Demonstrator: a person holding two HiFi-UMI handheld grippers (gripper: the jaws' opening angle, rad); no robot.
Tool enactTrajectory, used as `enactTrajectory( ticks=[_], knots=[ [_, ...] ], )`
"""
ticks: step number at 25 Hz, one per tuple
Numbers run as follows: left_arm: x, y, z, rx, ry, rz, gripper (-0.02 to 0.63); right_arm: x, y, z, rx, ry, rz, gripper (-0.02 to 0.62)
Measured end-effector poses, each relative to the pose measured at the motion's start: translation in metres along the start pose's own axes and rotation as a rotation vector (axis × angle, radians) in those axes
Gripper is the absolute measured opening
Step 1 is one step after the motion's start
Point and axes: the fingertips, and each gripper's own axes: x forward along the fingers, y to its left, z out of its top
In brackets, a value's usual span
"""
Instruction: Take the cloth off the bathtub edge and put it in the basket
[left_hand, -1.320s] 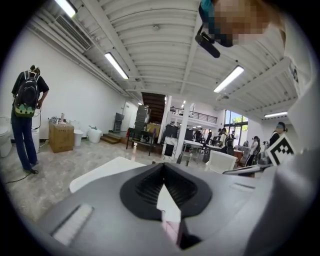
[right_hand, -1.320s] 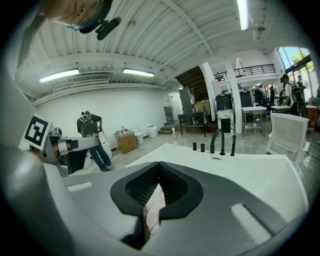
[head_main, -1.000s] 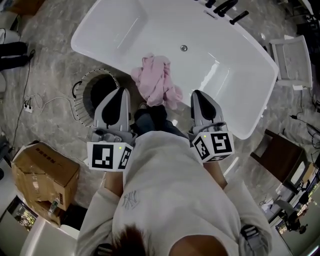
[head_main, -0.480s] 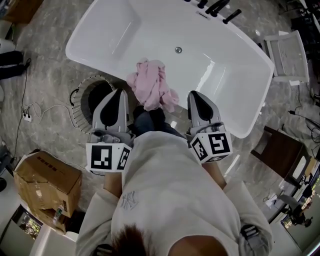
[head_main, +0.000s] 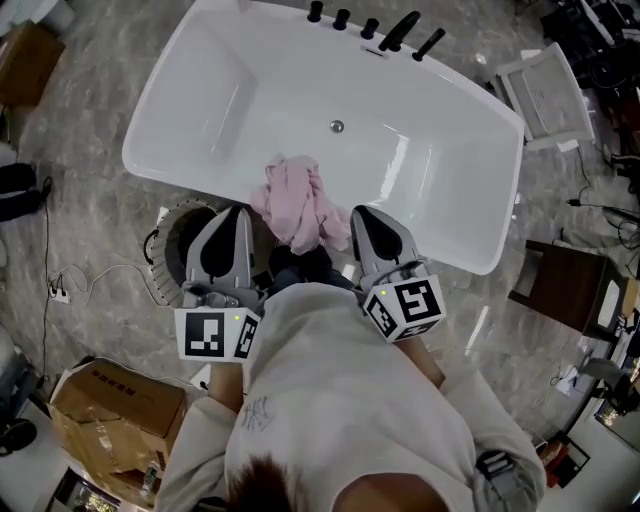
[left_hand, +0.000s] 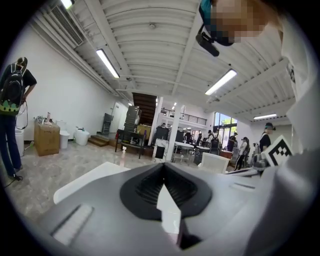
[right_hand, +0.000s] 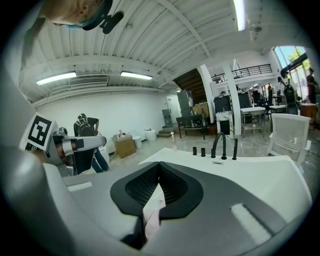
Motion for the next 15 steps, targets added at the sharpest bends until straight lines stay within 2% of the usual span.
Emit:
enactTrajectory(
  ticks=[8, 15],
  knots=[
    [0.033, 0.004, 0.008, 0.005, -0.001, -0.137, 0.048, 0.008, -0.006, 0.009, 0.007, -0.047, -0.112, -0.002],
    [0.047, -0.017, 0.013, 0.014, 0.009, -0.210, 0.048, -0.005, -0.013, 0.011, 0.032, -0.063, -0.147, -0.002]
  ],
)
